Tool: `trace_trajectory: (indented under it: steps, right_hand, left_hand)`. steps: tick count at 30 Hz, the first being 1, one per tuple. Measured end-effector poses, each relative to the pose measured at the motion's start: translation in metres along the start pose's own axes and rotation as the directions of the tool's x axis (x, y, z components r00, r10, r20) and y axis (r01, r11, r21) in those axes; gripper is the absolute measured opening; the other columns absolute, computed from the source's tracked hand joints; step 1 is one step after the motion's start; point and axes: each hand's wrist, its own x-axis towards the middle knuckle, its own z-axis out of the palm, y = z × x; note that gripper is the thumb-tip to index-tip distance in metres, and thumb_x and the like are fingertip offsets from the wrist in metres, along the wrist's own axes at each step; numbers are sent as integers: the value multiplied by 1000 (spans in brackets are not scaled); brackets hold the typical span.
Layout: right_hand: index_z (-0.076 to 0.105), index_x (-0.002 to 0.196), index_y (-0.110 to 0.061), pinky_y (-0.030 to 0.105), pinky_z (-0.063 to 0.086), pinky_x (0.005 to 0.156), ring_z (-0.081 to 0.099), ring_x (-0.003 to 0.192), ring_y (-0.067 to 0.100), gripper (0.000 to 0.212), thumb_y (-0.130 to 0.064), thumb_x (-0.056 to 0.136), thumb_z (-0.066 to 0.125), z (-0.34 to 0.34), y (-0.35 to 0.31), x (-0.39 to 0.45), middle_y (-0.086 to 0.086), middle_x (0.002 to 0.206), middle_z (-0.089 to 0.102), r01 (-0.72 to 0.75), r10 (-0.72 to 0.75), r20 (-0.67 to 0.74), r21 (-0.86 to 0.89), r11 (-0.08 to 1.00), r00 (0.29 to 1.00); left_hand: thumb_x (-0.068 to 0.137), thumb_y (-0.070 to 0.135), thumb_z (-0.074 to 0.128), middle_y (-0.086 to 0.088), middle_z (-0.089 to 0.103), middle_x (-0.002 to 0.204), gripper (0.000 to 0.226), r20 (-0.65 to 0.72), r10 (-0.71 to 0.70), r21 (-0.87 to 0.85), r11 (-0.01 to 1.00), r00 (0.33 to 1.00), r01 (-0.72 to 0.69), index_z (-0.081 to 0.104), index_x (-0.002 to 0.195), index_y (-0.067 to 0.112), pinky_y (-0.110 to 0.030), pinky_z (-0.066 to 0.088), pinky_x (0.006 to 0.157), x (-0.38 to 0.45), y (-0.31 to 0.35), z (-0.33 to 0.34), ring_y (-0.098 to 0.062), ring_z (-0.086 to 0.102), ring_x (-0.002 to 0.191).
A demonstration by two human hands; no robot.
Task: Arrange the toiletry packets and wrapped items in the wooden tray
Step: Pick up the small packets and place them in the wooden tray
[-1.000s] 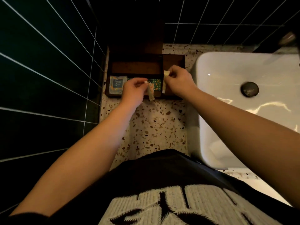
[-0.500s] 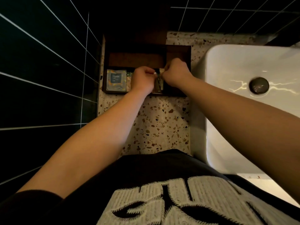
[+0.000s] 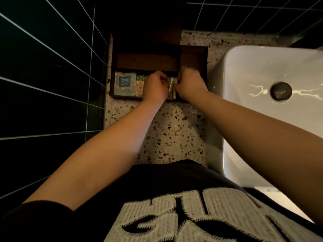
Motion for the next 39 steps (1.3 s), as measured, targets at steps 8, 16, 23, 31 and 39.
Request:
trace_trajectory:
  steps: [8,16,23,31,39]
  right_hand:
    - [63,113,-21,19,48,66,60,85,10,21,-25,92,62,-28,14,-62,-5,97,61,6,26,-90,344,939,996]
    - [67,103,-24,36,57,82,67,87,19,14,-27,90,67,-44,44,-143,-3,95,67,-52,135,-115,541,839,984]
    - [67,102,-25,44,58,83,69,87,19,12,-23,91,62,-49,73,-198,-4,99,69,-126,265,-117,655,745,957]
    - [66,104,-20,53,58,81,72,84,20,12,-20,93,62,-66,131,-231,-1,96,69,-150,390,-167,735,661,905]
    - [66,102,-21,52,59,80,72,82,19,9,-19,94,62,-126,262,-236,-2,92,70,-103,372,-203,745,659,906]
  left_hand:
    - [97,23,62,7,65,91,10,-31,78,-205,975,996,-83,69,104,19,-23,49,70,-49,6,-26,-9,61,82]
    - [93,11,68,4,64,92,16,94,146,-487,869,985,-82,69,88,26,-40,57,83,-109,11,-44,-17,63,81]
    - [96,22,65,2,67,95,10,270,209,-418,905,940,-81,69,97,31,-23,50,73,-136,37,-48,-15,66,87]
    - [95,21,65,7,71,96,10,296,357,-400,889,886,-224,69,97,31,-25,53,74,-159,84,-10,-7,66,90]
    - [91,22,68,9,71,95,14,225,386,-372,883,895,-287,69,90,36,-40,57,86,-185,170,85,-19,68,87]
